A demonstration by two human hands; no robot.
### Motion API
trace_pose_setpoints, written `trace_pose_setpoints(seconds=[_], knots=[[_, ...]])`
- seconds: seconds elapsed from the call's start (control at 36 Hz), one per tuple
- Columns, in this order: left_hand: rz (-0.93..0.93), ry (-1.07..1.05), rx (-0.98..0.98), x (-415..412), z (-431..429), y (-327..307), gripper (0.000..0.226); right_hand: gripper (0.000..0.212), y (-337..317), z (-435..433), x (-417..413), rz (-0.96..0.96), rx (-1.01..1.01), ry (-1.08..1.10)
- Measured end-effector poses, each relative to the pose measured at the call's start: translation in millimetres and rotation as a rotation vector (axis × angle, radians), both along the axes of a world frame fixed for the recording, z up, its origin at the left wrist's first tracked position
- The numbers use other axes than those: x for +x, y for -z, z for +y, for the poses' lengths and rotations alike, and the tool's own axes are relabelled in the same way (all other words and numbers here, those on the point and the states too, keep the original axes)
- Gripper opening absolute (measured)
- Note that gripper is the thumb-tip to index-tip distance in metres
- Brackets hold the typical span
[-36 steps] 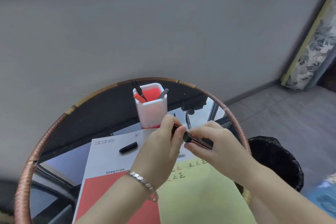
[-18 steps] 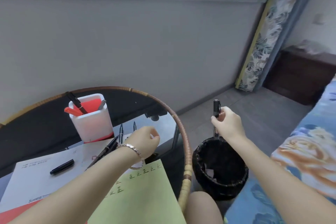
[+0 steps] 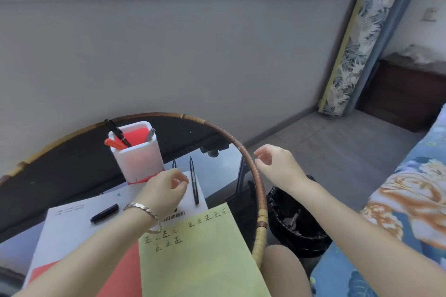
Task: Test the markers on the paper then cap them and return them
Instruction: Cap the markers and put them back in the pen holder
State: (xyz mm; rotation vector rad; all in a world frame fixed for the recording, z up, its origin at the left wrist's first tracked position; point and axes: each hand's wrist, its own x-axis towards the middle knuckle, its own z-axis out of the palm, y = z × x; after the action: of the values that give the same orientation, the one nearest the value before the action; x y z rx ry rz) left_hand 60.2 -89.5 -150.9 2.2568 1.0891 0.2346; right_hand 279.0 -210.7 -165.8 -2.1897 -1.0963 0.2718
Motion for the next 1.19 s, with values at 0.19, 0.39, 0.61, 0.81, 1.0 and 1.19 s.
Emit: trace_pose_setpoints(seconds=[0.19, 0.39, 0.61, 0.81, 1.0, 1.19], knots=[[-0.032, -0.075, -0.017, -37, 11, 1, 0.012, 0.030, -16, 37, -81, -0.007, -0.214, -0.298], [-0.068, -0.097, -0.014, -50, 14, 5, 0.013, 0.047, 1, 68, -112, -0.063, -0.347, -0.256], [-0.089, -0.046, 0.049, -34, 7, 9, 0.018, 0.033, 13, 75, -104, 0.048, -0.360, -0.093], [0.155, 0.070, 0.366, -2, 12, 22, 0.023, 0.024, 1, 46, -88, 0.095, -0.212, -0.087], [0.200, 0.050, 0.414, 17, 7, 38, 0.028, 0.027, -13, 15, -83, 0.106, -0.126, -0.124], [0.061, 0.083, 0.523, 13, -5, 35, 0.035, 0.034, -11, 3, -78, 0.084, -0.128, -0.126]])
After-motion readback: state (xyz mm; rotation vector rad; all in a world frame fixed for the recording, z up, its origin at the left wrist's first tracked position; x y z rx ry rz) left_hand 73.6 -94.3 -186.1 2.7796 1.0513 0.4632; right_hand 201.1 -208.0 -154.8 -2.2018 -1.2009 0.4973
